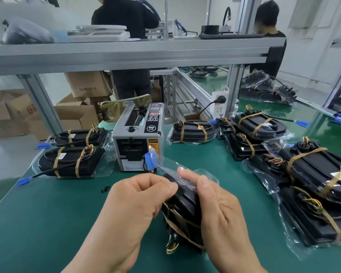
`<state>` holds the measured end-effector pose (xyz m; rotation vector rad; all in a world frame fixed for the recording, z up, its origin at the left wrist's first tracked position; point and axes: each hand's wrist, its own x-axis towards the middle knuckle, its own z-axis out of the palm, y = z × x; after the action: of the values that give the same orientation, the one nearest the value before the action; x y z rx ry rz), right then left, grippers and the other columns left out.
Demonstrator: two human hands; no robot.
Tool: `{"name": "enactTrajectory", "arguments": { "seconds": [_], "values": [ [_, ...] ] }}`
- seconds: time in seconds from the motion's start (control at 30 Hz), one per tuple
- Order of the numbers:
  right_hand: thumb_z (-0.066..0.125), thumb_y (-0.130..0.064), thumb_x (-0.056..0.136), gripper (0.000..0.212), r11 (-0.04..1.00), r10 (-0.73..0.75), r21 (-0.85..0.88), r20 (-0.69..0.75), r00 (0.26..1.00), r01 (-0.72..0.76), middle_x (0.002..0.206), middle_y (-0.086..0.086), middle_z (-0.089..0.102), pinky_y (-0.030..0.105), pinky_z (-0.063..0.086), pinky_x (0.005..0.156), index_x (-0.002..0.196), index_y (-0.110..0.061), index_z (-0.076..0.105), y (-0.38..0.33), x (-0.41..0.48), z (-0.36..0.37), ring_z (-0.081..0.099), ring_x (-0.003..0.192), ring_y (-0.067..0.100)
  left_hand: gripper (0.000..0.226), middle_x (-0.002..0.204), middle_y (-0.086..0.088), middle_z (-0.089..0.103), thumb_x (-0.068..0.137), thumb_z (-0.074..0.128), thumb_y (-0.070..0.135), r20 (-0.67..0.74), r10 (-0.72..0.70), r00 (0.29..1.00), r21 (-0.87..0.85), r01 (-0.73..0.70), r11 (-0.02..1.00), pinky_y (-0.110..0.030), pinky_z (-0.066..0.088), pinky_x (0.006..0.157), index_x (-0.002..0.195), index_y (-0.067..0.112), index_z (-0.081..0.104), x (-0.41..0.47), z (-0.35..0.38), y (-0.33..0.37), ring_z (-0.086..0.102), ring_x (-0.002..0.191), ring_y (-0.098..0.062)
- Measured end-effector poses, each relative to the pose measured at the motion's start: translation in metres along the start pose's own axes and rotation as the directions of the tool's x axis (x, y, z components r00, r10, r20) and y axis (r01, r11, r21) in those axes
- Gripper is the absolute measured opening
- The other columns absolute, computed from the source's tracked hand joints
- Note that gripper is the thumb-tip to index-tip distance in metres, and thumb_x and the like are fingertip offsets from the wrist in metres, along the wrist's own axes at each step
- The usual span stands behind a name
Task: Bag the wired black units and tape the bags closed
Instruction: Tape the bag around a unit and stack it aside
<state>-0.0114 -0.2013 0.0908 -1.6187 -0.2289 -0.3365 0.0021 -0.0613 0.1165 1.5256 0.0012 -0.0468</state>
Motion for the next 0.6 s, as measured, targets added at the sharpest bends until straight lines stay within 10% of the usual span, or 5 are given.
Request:
{"name": "enactTrajectory", "arguments": {
  "seconds": [0.1, 0.23, 0.6],
  "values": [
    [0.063, -0.019, 0.094, 0.012, 0.999, -0.010, -0.050, -0.015, 1.000, 0.009, 0.086, 0.003, 0.070, 0.021, 0.051, 0.063, 0.094, -0.028, 0.072, -0.002, 0.002, -0.001, 0.065, 0.077, 0.020, 0.035, 0.056, -0.006, 0.037, 0.043, 0.076, 0.043, -0.008, 0.004, 1.000, -0.004, -0.004, 1.000, -0.029, 0.032, 0.061, 0.060, 0.013, 0.068, -0.001, 0.000, -0.002, 0.031, 0.055, -0.016],
    [0.070, -0.011, 0.087, 0.012, 0.999, 0.000, -0.033, -0.036, 0.999, -0.001, 0.071, 0.009, 0.068, 0.008, 0.045, 0.055, 0.075, -0.008, 0.071, -0.005, 0.007, -0.001, 0.060, 0.059, 0.009, 0.034, 0.055, -0.005, 0.039, 0.043, 0.076, 0.043, -0.037, -0.005, 0.999, -0.029, 0.004, 1.000, -0.031, 0.033, 0.064, 0.060, 0.013, 0.069, -0.001, 0.000, -0.005, 0.034, 0.055, -0.015],
    [0.049, -0.042, 0.089, 0.025, 0.995, 0.057, -0.072, -0.187, 0.981, -0.071, 0.075, -0.007, 0.073, 0.020, 0.051, 0.060, 0.082, -0.029, 0.070, 0.006, 0.011, 0.007, 0.067, 0.068, 0.010, 0.035, 0.053, -0.003, 0.036, 0.046, 0.078, 0.043, -0.057, 0.010, 0.998, 0.016, -0.009, 1.000, -0.027, 0.032, 0.060, 0.061, 0.013, 0.070, -0.003, -0.007, -0.002, 0.031, 0.054, -0.015]
  ]
}}
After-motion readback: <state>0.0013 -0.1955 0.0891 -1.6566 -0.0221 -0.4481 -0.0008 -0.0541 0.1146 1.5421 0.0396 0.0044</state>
